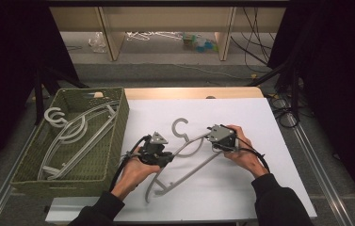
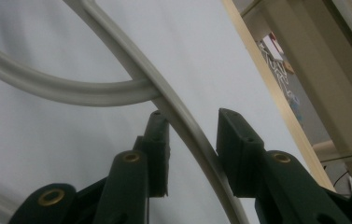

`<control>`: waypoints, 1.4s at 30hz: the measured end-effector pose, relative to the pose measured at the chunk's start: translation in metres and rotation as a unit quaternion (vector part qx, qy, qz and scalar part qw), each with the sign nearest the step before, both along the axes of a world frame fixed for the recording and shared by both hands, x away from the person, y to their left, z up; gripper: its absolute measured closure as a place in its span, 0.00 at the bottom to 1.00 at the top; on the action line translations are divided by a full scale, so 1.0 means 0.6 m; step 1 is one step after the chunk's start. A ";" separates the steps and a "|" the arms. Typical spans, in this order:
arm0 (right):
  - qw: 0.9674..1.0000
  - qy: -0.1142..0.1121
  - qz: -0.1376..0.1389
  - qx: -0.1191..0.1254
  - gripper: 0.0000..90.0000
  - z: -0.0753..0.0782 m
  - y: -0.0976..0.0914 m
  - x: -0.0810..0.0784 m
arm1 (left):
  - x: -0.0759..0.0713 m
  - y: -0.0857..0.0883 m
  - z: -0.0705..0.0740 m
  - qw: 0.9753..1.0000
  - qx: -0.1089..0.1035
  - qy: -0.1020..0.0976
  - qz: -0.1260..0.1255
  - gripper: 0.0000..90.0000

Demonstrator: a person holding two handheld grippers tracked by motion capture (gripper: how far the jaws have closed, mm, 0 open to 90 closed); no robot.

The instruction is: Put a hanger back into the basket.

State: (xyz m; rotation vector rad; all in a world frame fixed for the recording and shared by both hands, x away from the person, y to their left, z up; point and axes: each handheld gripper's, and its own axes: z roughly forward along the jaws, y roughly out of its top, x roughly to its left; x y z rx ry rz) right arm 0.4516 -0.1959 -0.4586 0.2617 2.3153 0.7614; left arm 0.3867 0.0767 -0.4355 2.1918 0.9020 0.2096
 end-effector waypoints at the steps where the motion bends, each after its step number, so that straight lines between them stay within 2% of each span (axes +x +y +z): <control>1: 1.000 -0.008 0.003 -0.002 0.74 0.000 -0.002 -0.001 | 0.002 -0.001 -0.002 1.000 -0.012 0.008 0.003 0.89; 2: 1.000 -0.014 0.008 -0.008 0.75 0.001 -0.004 -0.001 | 0.004 -0.002 -0.005 1.000 -0.021 0.006 -0.001 0.89; 4: 1.000 -0.021 0.015 -0.006 0.75 0.002 -0.004 -0.003 | 0.011 -0.008 -0.012 0.999 -0.032 0.024 -0.008 0.83; 6: 1.000 -0.023 0.015 -0.005 0.75 0.003 -0.003 -0.005 | 0.013 -0.013 -0.017 0.999 -0.036 0.025 -0.006 0.83; 7: 0.999 -0.027 0.024 -0.011 0.75 0.004 0.000 -0.006 | 0.018 -0.018 -0.021 0.998 -0.050 0.033 -0.002 0.82; 8: 0.999 -0.028 0.018 -0.007 0.75 0.004 0.000 -0.007 | 0.021 -0.015 -0.020 0.998 -0.045 0.038 -0.012 0.82; 10: 0.999 -0.028 0.019 -0.005 0.75 0.004 -0.002 -0.006 | 0.024 -0.014 -0.020 0.998 -0.053 0.042 -0.008 0.82; 11: 0.999 -0.028 0.019 -0.004 0.75 0.004 -0.003 -0.006 | 0.023 -0.017 -0.020 0.997 -0.062 0.042 0.002 0.82; 12: 0.999 -0.029 0.020 -0.004 0.75 0.005 -0.003 -0.007 | 0.023 -0.017 -0.020 0.997 -0.063 0.043 0.001 0.82; 15: 0.999 -0.030 0.021 -0.004 0.75 0.005 -0.002 -0.007 | 0.026 -0.017 -0.019 0.998 -0.053 0.040 -0.011 0.81; 16: 0.999 -0.030 0.022 -0.003 0.75 0.005 -0.002 -0.007 | 0.026 -0.021 -0.019 0.997 -0.065 0.039 -0.003 0.81; 19: 0.999 -0.029 0.022 -0.003 0.75 0.005 -0.003 -0.008 | 0.029 -0.021 -0.018 0.997 -0.064 0.037 -0.006 0.81; 20: 0.999 -0.026 0.023 -0.005 0.75 0.005 -0.003 -0.008 | 0.030 -0.022 -0.019 0.997 -0.073 0.039 0.000 0.81; 23: 0.999 -0.026 0.022 -0.001 0.75 0.006 -0.004 -0.008 | 0.030 -0.020 -0.018 0.996 -0.079 0.045 -0.007 0.83; 26: 0.999 -0.026 0.020 0.005 0.73 0.007 -0.005 -0.008 | 0.025 -0.020 -0.014 0.994 -0.094 0.049 -0.015 0.87; 28: 0.999 -0.025 0.017 0.011 0.72 0.008 -0.005 -0.009 | 0.024 -0.020 -0.013 0.994 -0.094 0.048 -0.014 0.88; 29: 0.999 -0.020 0.009 0.025 0.70 0.011 -0.007 -0.010 | 0.021 -0.020 -0.012 0.995 -0.093 0.045 -0.015 0.88; 31: 0.999 -0.012 0.002 0.033 0.65 0.013 -0.007 -0.012 | 0.019 -0.019 -0.011 0.995 -0.091 0.041 -0.016 0.88; 36: 0.998 -0.001 -0.024 0.057 0.43 0.030 -0.009 -0.023 | 0.012 -0.015 -0.004 0.996 -0.085 0.029 -0.011 0.88; 38: 0.996 0.017 -0.046 0.077 0.37 0.040 -0.013 -0.034 | 0.011 -0.009 0.001 0.996 -0.082 0.025 -0.008 0.88; 39: 0.995 0.026 -0.055 0.077 0.35 0.045 -0.015 -0.043 | 0.010 -0.006 0.002 0.996 -0.081 0.024 -0.004 0.88; 42: 0.992 0.035 -0.067 0.098 0.33 0.055 -0.026 -0.068 | 0.009 0.006 0.009 0.996 -0.082 0.020 0.009 0.88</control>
